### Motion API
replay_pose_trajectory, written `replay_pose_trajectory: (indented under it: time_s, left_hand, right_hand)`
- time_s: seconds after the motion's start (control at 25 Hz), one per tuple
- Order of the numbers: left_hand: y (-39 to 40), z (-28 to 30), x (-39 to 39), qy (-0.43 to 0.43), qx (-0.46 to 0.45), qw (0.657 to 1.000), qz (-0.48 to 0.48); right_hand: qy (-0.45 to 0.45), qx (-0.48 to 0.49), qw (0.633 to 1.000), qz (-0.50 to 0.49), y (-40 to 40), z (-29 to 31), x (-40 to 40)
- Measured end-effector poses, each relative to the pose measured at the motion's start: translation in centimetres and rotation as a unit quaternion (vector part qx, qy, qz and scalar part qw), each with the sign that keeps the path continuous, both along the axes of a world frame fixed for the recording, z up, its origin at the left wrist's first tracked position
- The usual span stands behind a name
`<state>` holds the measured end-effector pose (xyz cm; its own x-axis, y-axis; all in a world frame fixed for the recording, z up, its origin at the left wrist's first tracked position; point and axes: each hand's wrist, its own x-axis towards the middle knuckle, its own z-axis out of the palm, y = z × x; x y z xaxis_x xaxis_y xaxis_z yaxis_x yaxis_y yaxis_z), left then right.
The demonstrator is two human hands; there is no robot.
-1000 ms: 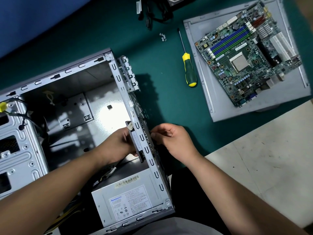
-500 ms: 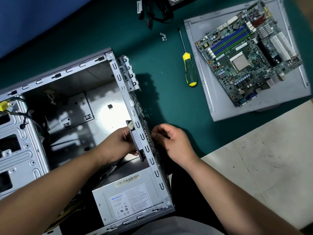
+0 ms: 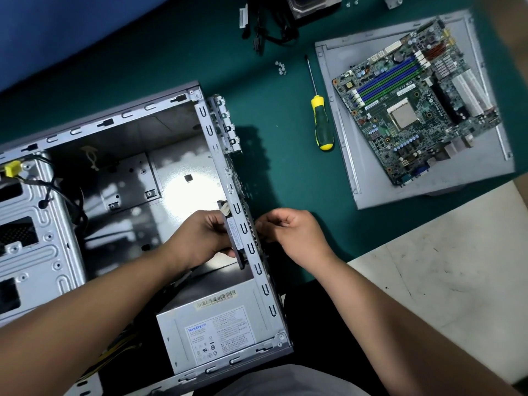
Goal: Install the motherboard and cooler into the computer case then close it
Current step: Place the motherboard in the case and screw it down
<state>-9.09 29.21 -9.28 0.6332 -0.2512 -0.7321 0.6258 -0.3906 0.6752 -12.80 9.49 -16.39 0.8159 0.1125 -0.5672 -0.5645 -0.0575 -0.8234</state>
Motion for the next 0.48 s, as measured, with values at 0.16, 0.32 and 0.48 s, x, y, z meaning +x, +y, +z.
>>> replay_pose_trajectory:
  time_s: [0.16, 0.32, 0.48]
  left_hand:
    - [0.0, -0.05, -0.15, 0.018, -0.008, 1.0, 0.017]
    - [-0.19, 0.32, -0.21, 0.063, -0.039, 0.996, 0.039]
    - [-0.25, 0.59, 0.04, 0.061, -0.04, 0.997, 0.031]
  right_hand:
    - [0.025, 0.013, 1.0, 0.007, -0.05, 0.01, 0.19]
    - [0.029, 0.027, 0.999, -0.015, 0.19, -0.24, -0.43]
    - [0.029, 0.017, 0.999, -0.019, 0.24, -0.12, -0.65]
